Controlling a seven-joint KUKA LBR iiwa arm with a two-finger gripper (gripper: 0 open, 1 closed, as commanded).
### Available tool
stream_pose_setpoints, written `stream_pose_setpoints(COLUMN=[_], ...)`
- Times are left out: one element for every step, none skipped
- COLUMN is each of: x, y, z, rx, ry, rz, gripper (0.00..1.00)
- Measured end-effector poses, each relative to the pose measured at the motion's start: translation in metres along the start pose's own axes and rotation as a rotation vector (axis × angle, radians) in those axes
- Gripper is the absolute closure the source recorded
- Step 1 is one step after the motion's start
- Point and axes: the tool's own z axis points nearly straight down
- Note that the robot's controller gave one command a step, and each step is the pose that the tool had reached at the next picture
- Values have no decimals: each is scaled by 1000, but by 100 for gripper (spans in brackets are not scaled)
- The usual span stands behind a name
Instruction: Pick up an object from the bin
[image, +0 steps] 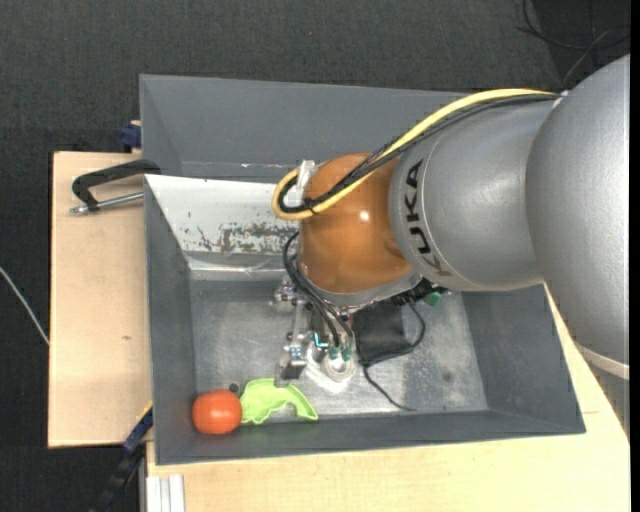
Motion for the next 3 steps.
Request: stream_pose_setpoints(x=[-2, 3, 12], y=[-1, 3, 6], z=[-3, 12, 45], rx=[-1, -1, 0], ry=[-6, -15, -7], rz=[2, -94, -247], gripper=[0, 0, 0])
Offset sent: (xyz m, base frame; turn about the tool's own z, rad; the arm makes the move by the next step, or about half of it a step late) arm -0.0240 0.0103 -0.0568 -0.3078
